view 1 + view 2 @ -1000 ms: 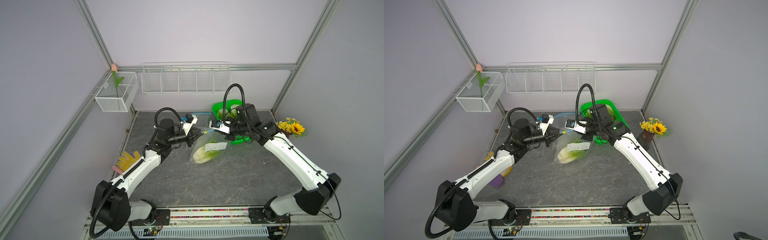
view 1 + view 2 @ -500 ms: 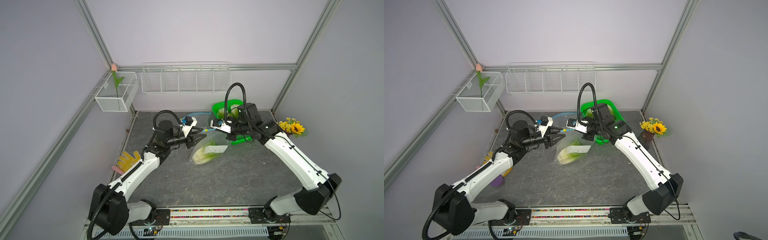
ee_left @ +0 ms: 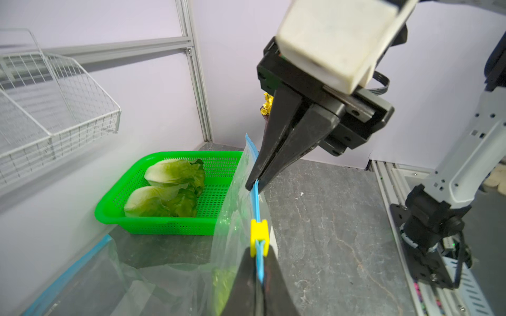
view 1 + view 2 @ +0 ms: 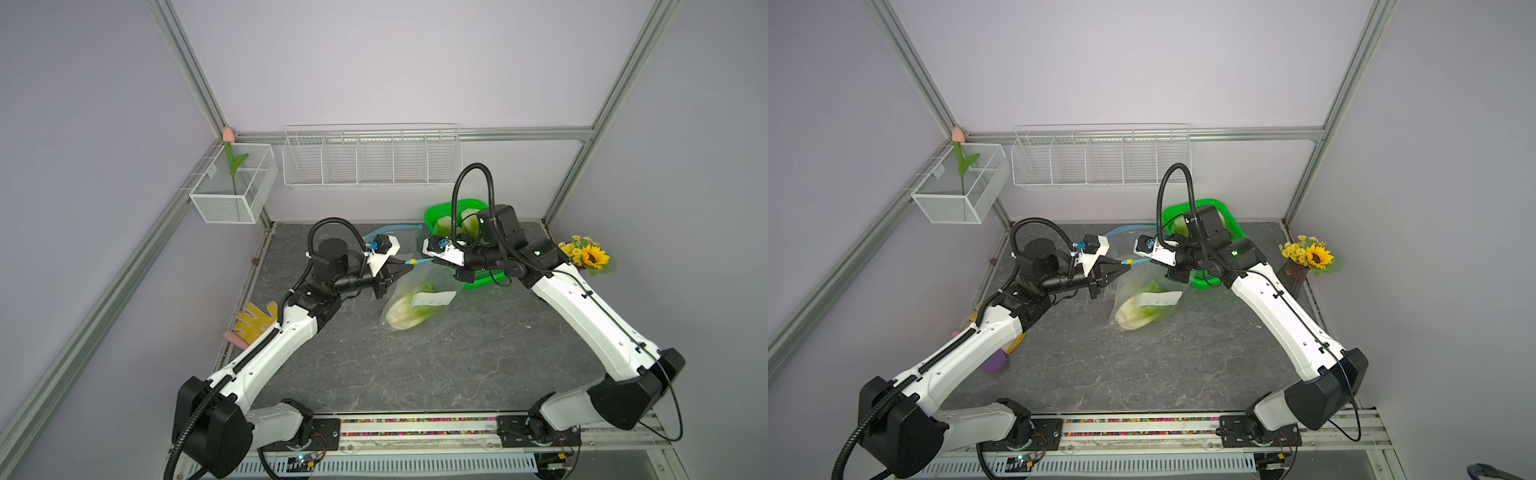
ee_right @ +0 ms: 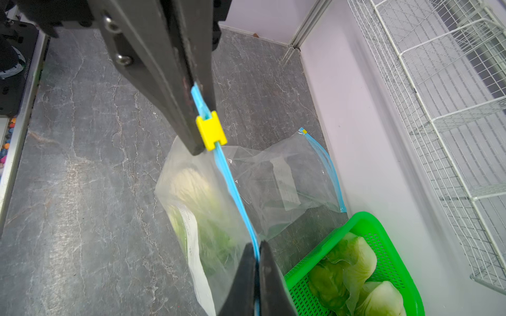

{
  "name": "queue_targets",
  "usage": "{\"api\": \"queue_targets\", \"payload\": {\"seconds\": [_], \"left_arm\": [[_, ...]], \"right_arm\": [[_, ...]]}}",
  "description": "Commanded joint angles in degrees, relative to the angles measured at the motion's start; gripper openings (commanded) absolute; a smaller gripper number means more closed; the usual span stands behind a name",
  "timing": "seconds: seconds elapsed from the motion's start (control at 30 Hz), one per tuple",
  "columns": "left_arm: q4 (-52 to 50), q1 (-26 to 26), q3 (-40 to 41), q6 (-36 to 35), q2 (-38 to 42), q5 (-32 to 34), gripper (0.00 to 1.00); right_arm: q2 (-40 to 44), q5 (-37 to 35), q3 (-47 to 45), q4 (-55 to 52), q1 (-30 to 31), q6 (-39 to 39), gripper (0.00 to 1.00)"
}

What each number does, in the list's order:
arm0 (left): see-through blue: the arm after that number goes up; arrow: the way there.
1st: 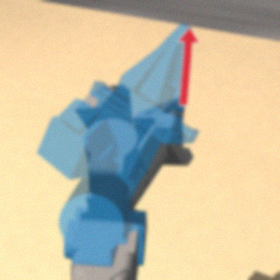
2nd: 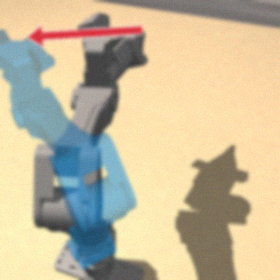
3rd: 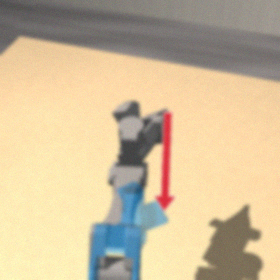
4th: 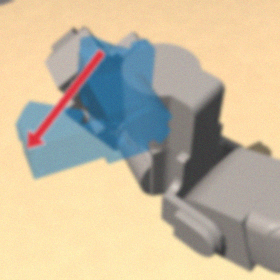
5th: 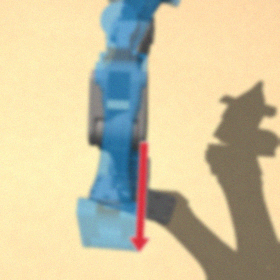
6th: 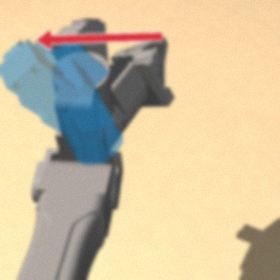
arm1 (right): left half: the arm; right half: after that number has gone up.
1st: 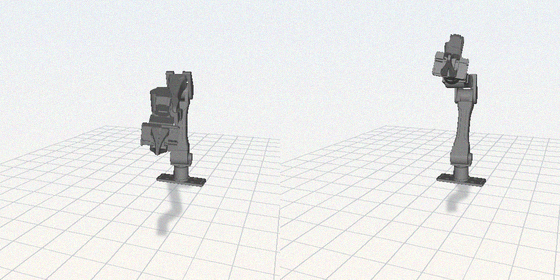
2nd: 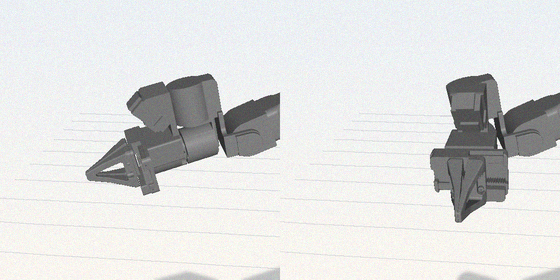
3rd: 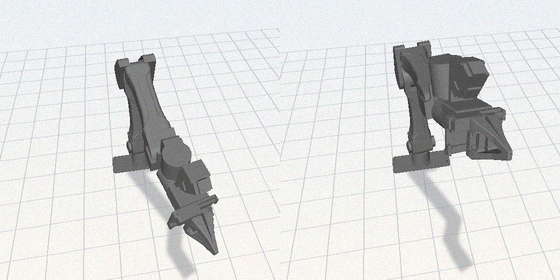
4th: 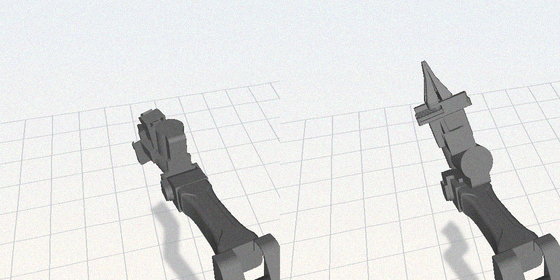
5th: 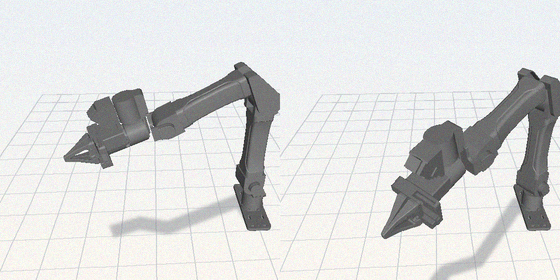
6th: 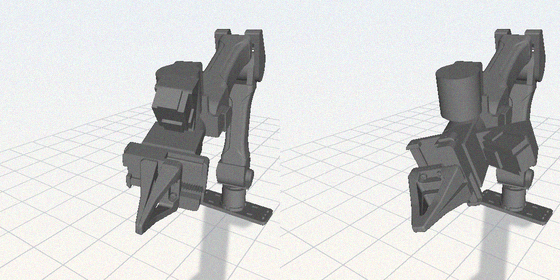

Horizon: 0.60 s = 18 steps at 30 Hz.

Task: Open the zip-top bag and take out the chinese cabbages
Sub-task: Adjust the zipper food storage bag at the center of the board.

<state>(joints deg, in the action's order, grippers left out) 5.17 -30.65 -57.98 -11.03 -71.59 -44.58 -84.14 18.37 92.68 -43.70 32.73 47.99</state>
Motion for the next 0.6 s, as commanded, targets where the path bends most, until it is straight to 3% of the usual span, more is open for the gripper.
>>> {"api": "queue_targets", "payload": {"seconds": [0.0,0.1,0.2,0.4,0.57], "left_arm": [[-0.77,-0.37,-2.23,-0.39,-0.69,0.08,0.01],[-0.99,-0.40,-1.99,-0.42,-0.83,0.28,0.00],[-1.20,-0.37,-1.90,-0.64,-0.89,0.28,0.00],[-1.94,-0.38,-1.82,-1.44,-1.01,0.01,0.00],[-2.55,-0.42,-1.79,-2.27,-0.99,-0.95,0.00]], "right_arm": [[-0.07,1.77,0.83,-0.68,-0.18,-0.42,0.07],[0.10,1.80,0.66,-0.37,-0.21,-0.44,0.09],[0.75,2.63,0.22,0.77,-0.26,-1.01,0.17],[1.02,12.18,0.93,2.57,-0.27,-2.72,0.36],[-0.77,19.31,3.04,2.07,0.04,-3.39,0.36]]}}
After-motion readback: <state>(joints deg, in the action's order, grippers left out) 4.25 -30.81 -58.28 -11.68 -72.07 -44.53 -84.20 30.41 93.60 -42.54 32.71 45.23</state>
